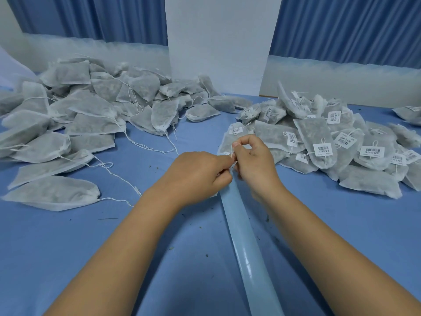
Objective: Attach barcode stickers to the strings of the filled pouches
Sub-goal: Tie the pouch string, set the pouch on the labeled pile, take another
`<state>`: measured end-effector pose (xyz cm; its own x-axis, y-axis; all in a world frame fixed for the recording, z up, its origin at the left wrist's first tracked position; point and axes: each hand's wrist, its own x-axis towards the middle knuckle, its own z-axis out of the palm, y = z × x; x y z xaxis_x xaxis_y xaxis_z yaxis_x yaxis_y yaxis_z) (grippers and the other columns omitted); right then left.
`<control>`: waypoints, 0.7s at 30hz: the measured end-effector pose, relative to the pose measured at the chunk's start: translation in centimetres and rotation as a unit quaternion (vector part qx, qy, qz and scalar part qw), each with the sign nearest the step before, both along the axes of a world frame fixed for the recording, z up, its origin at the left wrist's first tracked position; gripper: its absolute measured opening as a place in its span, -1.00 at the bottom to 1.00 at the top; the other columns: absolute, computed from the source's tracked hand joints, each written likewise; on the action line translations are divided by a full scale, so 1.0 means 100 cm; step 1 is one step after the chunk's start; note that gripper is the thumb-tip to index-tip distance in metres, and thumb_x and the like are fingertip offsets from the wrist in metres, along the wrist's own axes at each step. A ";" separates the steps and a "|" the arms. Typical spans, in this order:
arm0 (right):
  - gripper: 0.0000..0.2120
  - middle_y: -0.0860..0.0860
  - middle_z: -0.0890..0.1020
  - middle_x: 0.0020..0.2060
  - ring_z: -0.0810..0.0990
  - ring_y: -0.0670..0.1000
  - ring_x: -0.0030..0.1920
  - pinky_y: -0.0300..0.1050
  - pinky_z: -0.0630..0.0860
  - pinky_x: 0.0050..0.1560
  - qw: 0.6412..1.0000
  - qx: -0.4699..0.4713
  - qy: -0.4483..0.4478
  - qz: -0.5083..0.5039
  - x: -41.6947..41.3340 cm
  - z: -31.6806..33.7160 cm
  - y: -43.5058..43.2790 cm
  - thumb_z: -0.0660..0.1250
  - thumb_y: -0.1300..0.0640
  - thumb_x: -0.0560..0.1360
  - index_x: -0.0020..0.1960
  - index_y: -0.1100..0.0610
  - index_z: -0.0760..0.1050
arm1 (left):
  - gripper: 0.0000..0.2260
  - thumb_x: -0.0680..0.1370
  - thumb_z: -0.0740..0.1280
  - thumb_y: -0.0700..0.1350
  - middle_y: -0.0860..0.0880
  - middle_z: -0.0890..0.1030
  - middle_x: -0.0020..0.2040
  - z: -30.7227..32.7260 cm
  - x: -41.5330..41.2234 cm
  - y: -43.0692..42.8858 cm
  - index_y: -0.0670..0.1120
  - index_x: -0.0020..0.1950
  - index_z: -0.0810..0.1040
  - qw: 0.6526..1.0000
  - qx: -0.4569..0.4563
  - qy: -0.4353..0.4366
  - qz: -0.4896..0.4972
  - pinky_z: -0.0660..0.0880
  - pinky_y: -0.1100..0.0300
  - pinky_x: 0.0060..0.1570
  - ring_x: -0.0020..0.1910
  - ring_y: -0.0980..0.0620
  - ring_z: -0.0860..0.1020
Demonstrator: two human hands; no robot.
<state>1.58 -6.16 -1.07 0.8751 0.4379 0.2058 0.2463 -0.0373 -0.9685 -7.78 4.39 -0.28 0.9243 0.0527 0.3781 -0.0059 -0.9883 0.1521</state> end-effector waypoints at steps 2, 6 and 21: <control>-0.85 -0.11 0.54 -0.52 0.39 -0.17 -0.57 -0.34 0.31 -0.50 1.000 0.023 0.018 0.007 0.001 0.003 -0.002 0.21 0.21 0.61 -0.14 0.09 0.40 | -0.68 0.61 0.18 -0.03 0.03 0.33 -0.44 -0.003 0.000 0.004 0.07 -0.31 0.18 0.999 -0.038 0.005 0.009 0.14 0.13 -0.44 -0.43 0.03 0.30; -0.91 -0.11 0.60 -0.48 0.39 -0.12 -0.57 -0.30 0.34 -0.55 0.997 0.063 0.052 0.015 0.004 0.010 -0.005 0.21 0.18 0.63 -0.06 0.09 0.41 | -0.78 0.60 0.25 0.15 0.07 0.51 -0.27 -0.007 0.000 0.014 0.04 -0.10 0.43 0.987 -0.156 0.026 0.028 0.35 0.13 -0.26 -0.24 0.04 0.46; -0.92 -0.04 0.60 -0.26 0.50 -0.09 -0.39 -0.26 0.44 -0.41 0.989 0.124 -0.047 0.063 -0.002 0.011 -0.004 0.29 0.20 0.60 -0.06 0.09 0.50 | -0.84 0.52 0.43 0.01 0.20 0.57 -0.35 0.000 -0.004 0.049 0.01 -0.23 0.60 0.869 -0.460 -0.132 0.128 0.37 0.27 -0.24 -0.33 0.20 0.48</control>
